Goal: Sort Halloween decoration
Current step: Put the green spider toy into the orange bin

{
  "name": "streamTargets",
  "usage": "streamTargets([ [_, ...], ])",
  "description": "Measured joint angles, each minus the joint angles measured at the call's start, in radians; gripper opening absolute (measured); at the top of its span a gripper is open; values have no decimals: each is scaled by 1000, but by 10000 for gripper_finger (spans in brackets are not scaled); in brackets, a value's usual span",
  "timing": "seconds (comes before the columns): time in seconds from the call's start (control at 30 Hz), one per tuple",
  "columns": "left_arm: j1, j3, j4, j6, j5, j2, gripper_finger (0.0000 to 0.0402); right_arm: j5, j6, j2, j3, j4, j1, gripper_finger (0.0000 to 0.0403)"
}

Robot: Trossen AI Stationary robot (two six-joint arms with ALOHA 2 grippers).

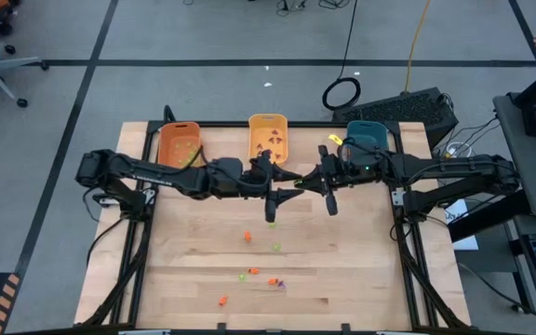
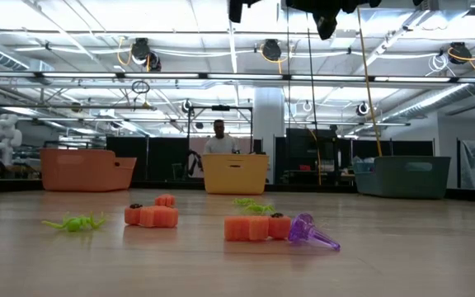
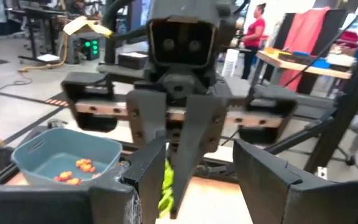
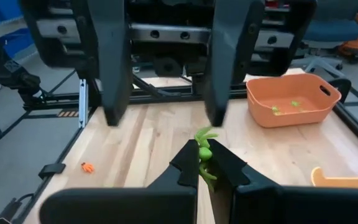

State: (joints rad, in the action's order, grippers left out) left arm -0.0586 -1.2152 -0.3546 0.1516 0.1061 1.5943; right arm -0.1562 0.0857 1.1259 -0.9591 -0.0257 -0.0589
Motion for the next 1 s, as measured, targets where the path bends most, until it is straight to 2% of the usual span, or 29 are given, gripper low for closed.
streamTargets([
  [0.3,0,0,38,0,63,3,189,-1,8,-1,0,2,0,2],
  [0.6,0,0,34,50,40,3,186,-1,8,-1,0,2,0,2],
  [1.0,0,0,34,51,39,3,98,-1,8,-1,0,1,0,2],
])
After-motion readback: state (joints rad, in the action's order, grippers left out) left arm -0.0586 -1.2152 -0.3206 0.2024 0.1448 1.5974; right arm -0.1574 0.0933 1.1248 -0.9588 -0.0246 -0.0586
